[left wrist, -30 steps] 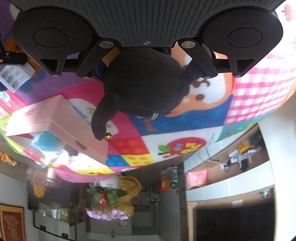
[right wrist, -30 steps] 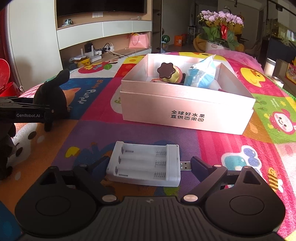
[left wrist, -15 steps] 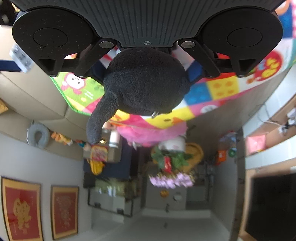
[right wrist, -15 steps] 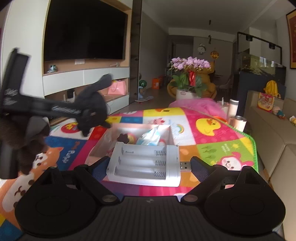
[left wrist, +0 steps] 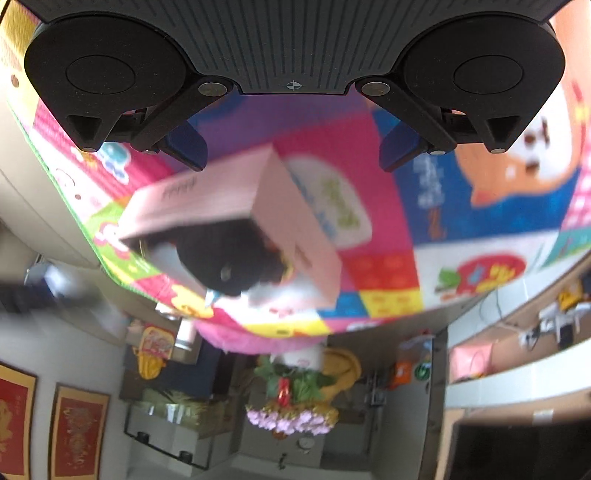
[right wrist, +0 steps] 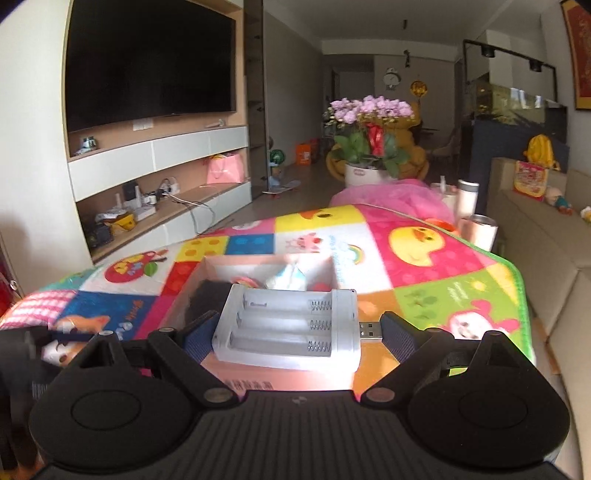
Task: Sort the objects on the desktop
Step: 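Grasp the battery holder with the right gripper while the left gripper carries the cat to the box, then lower the cat and battery holder into the pink box and open both grippers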
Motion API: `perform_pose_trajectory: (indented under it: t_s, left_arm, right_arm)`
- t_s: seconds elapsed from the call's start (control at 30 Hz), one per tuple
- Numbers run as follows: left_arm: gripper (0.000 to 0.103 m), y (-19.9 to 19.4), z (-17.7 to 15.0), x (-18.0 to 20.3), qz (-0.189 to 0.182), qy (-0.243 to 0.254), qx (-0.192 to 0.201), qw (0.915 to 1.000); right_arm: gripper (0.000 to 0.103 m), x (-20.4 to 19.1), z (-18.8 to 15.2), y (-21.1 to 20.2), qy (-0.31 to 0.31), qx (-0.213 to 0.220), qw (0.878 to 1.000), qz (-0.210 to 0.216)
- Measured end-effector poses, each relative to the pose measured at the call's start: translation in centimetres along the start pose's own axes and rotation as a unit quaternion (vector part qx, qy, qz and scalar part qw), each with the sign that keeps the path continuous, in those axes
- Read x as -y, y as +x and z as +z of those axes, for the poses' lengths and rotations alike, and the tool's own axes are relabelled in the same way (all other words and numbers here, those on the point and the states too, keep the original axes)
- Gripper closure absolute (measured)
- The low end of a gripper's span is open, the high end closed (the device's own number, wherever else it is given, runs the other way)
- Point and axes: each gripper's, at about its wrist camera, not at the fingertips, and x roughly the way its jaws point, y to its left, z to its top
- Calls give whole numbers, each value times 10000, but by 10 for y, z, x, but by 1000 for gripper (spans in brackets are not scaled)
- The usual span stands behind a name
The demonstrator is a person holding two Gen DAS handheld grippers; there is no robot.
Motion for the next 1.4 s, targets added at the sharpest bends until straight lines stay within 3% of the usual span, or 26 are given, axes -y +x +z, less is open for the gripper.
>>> perform_pose_trajectory:
  t_s: [0.2, 0.23, 0.33, 0.47, 0.6, 0.67, 0.73, 0.77, 0.83, 0.93, 1.0, 1.07, 1.13, 1.2, 1.33, 1.37, 1.4]
  left_arm:
    - [1, -10, -11, 4, -110, 158, 13, 9998]
    - [1, -12, -13, 4, -74, 175, 36, 9998]
    - [1, -23, -17, -3, -49, 103, 118, 9999]
    - [1, -25, -17, -13, -79, -187, 78, 9998]
    - [1, -27, -18, -11, -150, -223, 84, 9996]
    - [1, -28, -18, -9, -194, -196, 78, 9996]
    - [0, -29, -19, -8, -199, -183, 74, 9996]
    - [1, -29, -19, -8, -196, -184, 74, 9996]
    - [0, -29, -19, -8, -183, -196, 70, 9996]
    - [1, -30, -20, -8, -142, -189, 75, 9997]
    - [0, -31, -21, -9, -107, -177, 66, 9998]
    - [0, -31, -23, -11, -59, -172, 35, 9998]
    - [0, -32, -25, -14, -7, -190, 23, 9998]
    - [0, -32, -26, -18, 30, -245, -1, 9997]
    - [0, -30, -27, -19, 39, -326, -19, 9995]
    - [0, -31, -27, -18, 15, -311, -17, 9995]
    - [0, -30, -27, -16, -9, -287, -20, 9996]
  right_arm:
    - [9, -14, 62, 73, 167, 57, 9998, -34]
    - [4, -17, 68, 88, 63, -56, 10000, -1]
    - [3, -29, 71, 114, -201, -332, 9991, -163]
    - [3, -36, 59, 108, -140, -517, 9977, 415]
    - [3, -38, 37, 118, 113, -1407, 9852, 970]
    - [11, -43, 23, 125, -29, -1780, 9780, 1089]
    - [41, -50, 10, 133, -317, -2139, 9712, 1004]
    - [41, -52, 7, 137, -350, -2213, 9701, 938]
    - [44, -49, 11, 140, -222, -2106, 9745, 743]
    - [43, -44, 22, 144, -79, -1550, 9879, 4]
    - [40, -44, 26, 148, -120, -1313, 9909, -259]
    - [36, -46, 28, 152, -212, -1377, 9901, -139]
    - [17, -47, 30, 148, -188, -1423, 9894, 208]
    - [15, -39, 38, 137, 79, -1222, 9913, 473]
    - [18, -20, 51, 123, 552, -968, 9924, 531]
    - [23, -21, 50, 122, 441, -961, 9935, 426]
    - [37, -25, 48, 123, 288, -1008, 9938, 383]
